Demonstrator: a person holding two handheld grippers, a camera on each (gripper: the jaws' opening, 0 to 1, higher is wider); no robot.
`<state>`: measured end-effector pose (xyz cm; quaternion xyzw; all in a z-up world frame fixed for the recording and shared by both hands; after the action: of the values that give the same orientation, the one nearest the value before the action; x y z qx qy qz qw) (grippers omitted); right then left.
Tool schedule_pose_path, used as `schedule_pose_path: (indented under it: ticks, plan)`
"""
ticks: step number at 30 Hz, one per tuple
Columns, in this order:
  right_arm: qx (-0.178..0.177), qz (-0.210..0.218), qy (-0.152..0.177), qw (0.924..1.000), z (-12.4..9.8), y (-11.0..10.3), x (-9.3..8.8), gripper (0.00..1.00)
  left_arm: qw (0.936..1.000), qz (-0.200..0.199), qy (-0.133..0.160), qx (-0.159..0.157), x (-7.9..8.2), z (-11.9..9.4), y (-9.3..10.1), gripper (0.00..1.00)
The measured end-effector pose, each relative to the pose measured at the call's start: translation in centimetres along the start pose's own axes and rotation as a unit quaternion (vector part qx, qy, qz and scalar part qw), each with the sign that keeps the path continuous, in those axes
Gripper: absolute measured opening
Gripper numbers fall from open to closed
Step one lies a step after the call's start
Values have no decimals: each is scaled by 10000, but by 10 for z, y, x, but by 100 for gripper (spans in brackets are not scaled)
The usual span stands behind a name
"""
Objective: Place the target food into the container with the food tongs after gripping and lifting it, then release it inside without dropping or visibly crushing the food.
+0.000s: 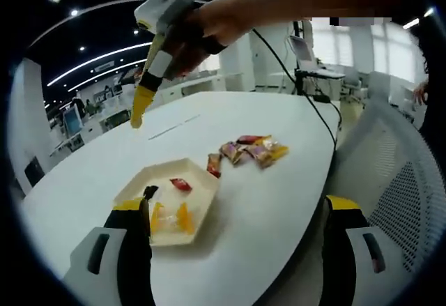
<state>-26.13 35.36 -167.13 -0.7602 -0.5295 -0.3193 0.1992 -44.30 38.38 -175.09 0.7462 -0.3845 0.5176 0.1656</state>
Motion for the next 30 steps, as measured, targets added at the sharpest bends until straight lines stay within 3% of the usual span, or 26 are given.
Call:
schedule_pose_path:
  ticks: [3,9,18,30]
  plan:
    - [52,-156,36,9999,-15,1,-11,27,9999,16,-167,-31,-5,4,3,100]
    - [63,-348,-143,9993,-38,7,-45,27,9998,-16,-182,16,-6,3,1,100]
    - [-282,-4,-111,9995,-73,17,-82,27,9998,-9,-171,-37,-5,3,3,99]
    - [-499,156,-137,9985,-94,35,-138,28,9997,-116,-108,194,-3,1,-7,99]
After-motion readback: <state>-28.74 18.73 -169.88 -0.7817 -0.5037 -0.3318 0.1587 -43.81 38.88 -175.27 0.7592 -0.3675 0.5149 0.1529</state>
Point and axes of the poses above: the point that each gripper's makers call its tool centre point, and the gripper's own axes: z roughly forward along the fingers, y roughly to its right, x roughly out of its top, the point moved 2 cm from there along -z, roughly backward along the fingers, and after that the axes turned 4 degrees about x, right-handed, at the moved point
